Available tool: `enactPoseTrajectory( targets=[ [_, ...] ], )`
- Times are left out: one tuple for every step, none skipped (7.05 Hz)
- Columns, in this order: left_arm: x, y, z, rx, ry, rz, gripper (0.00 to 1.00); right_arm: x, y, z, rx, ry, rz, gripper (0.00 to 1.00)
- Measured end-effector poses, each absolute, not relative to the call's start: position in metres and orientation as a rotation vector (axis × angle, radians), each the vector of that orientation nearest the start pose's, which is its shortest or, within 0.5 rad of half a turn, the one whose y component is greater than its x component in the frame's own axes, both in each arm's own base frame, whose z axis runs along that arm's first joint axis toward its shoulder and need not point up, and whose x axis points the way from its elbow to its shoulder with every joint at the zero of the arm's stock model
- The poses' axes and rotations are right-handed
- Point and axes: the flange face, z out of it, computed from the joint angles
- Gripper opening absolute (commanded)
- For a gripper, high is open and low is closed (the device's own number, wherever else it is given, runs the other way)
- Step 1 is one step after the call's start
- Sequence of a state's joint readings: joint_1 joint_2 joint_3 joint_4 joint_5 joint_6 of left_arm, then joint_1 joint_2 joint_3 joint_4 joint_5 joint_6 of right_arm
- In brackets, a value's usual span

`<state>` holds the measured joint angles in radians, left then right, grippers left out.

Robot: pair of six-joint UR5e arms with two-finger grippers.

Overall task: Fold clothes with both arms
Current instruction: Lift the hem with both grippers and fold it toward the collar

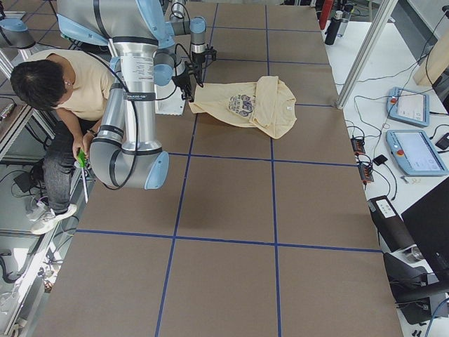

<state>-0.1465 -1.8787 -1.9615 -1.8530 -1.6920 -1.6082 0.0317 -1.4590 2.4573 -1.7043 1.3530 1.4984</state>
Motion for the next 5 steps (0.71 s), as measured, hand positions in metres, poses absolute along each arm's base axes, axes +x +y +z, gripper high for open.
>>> enactPoseTrajectory(
  targets=[
    [0.5454, -0.1984, 0.2881, -0.063, 0.982, -0.109, 0.42, -0.3933, -0.1677, 0.2424, 0.249, -0.849, 0.057, 0.0],
    [0.5478, -0.1946, 0.2889, -0.065, 0.98, -0.111, 0.38, -0.3931, -0.1682, 0.2423, 0.249, -0.849, 0.058, 0.0],
    [0.5492, -0.1932, 0.2898, -0.065, 0.978, -0.113, 0.32, -0.3927, -0.1686, 0.2421, 0.25, -0.85, 0.059, 0.0],
    [0.55, -0.1928, 0.2905, -0.064, 0.977, -0.114, 0.32, -0.3922, -0.169, 0.2418, 0.25, -0.851, 0.061, 0.0],
    [0.5505, -0.1928, 0.2907, -0.063, 0.976, -0.114, 0.32, -0.3919, -0.1692, 0.2415, 0.25, -0.851, 0.061, 0.0]
  ],
)
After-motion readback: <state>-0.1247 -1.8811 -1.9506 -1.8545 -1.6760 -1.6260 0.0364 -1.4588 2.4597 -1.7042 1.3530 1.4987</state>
